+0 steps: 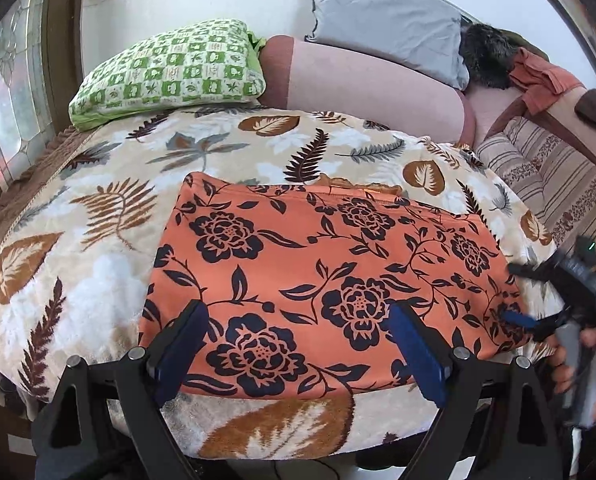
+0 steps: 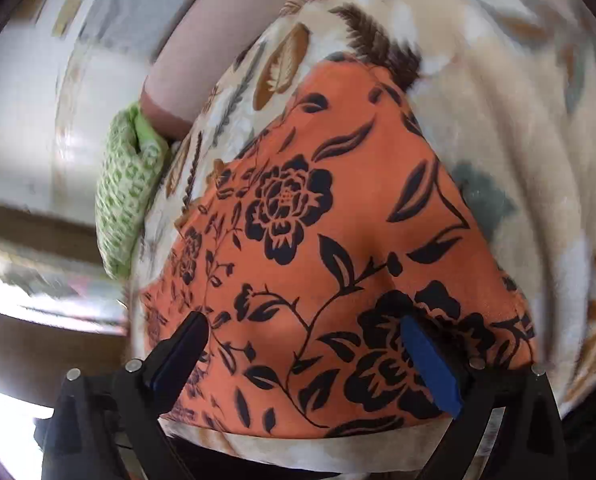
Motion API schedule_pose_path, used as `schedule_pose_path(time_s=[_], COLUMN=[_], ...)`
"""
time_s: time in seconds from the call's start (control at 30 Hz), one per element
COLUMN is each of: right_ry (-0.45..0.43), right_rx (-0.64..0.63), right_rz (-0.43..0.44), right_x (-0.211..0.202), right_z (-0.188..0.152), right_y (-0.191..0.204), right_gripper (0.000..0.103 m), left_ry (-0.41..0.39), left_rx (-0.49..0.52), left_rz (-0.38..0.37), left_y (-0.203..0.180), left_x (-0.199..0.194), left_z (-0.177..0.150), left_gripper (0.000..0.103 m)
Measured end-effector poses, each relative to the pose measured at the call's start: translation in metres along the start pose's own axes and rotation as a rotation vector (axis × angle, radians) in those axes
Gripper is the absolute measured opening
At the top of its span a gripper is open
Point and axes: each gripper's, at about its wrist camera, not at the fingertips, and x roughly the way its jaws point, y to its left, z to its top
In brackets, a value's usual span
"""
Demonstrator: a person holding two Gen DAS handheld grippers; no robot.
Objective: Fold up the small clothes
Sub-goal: 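Smooth the narrowed orange top flat with both tools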
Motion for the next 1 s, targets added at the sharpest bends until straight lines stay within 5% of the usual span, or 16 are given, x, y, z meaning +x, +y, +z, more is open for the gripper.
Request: schedule_pose_path(time_s=[0.13, 0.23, 0.47, 0.7, 0.8, 0.87, 0.93, 1.0], right_ry=[-0.055, 0.027, -0.009, -0.014, -0.051, -0.046, -0.061, -0.060], right_rx=[-0.132, -0.042, -0.097, -0.127, -0.085, -0.006, 0.049, 0.012], right_rz=[0.048, -0.023, 0.047, 0.086, 0.088, 0.051, 0.102, 0.113], right_x=[-0.021, 0.006, -0.012, 0.020, 0.045, 0.061, 0.054, 0.044], right_z=[0.003, 0.008, 0.026, 0.094, 0.129, 0.142, 0.144, 0.143], right_y=[0.028, 0.001, 0.031, 0.049, 0.027, 0.003, -0.001, 0.011], right_gripper=[0.098, 0.100, 0.100, 0.100, 0.100, 0.099, 0.100, 0.100], left_ry=[0.009, 0.019, 0.178, 0.100, 0.131, 0.123, 0.124, 0.067], left_rx=[-0.003, -0.019, -0.066, -0.066, -0.071, -0.003, 0.062, 0.063], left_rz=[0.011, 0.024, 0.099, 0.138, 0.139, 0.169, 0.199, 0.157], left_y=[0.000, 0.006, 0.036, 0.053, 0.064, 0.056, 0.045, 0.042], left_x=[0.005, 0.014, 0.068, 0.059, 0.074, 0.076, 0.073, 0.058], left_z=[0.000, -0.006, -0.021, -0.013, -0.019, -0.024, -0.022, -0.018], left_gripper=[0.092, 0.092, 0.092, 0.092, 0.092, 0.093, 0.093, 0.093])
